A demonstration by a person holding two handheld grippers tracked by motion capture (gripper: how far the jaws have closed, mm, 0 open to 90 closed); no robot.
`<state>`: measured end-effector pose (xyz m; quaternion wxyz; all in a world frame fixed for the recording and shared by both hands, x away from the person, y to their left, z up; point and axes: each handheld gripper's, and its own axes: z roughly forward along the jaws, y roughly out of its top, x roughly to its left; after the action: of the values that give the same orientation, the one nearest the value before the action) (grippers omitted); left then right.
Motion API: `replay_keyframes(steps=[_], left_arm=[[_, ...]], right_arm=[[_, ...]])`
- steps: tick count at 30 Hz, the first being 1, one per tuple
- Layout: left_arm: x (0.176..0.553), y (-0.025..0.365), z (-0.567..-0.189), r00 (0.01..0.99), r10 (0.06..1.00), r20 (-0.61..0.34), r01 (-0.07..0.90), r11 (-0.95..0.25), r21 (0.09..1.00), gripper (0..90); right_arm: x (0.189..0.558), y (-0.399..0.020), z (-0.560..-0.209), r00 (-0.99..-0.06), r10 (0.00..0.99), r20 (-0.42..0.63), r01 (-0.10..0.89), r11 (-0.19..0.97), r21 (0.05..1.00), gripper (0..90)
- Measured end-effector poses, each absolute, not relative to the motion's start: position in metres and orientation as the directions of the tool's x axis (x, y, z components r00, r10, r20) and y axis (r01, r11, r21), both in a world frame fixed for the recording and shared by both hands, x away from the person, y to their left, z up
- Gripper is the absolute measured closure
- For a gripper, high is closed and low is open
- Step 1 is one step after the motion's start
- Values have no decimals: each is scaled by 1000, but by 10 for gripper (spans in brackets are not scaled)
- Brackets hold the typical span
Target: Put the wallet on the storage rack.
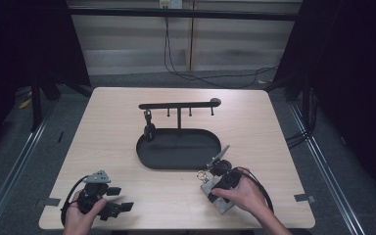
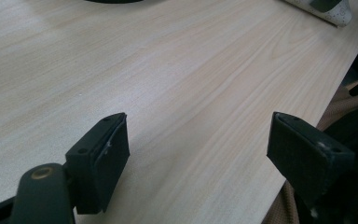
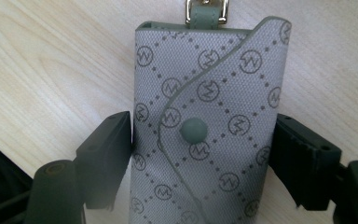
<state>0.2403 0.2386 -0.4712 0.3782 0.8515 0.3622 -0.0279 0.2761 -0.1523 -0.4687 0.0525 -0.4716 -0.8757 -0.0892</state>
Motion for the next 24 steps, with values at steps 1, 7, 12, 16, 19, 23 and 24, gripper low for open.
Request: replay_keyframes(steps=[1,7,12,16,19,23,24], left_arm=[[240,239,-471,739,589,-327,636,-451,626,207],[240,238,-471,741,588,-324,634,-454,626,201],[240,238,-471,741,588,-325,635,-454,625,201],[241,239,-471,740,596,-310,632,-461,623,201],[240,238,-472,739,595,-317,636,-459,621,201],[241,238,-471,742,591,-317,633,-463,620,200],[241,238,-471,740,592,-320,636,-460,619,201]], right_arm=[[276,-151,-468,-552,818,163,834,543,102,248],[275,-145,-469,-552,825,126,834,545,84,257],[276,-144,-468,-549,827,118,836,543,79,298],[276,-146,-467,-542,830,130,840,536,81,315],[277,-146,-466,-540,831,135,842,534,80,329],[278,-147,-465,-542,828,141,840,537,79,334],[278,-147,-465,-540,829,144,841,535,77,335]])
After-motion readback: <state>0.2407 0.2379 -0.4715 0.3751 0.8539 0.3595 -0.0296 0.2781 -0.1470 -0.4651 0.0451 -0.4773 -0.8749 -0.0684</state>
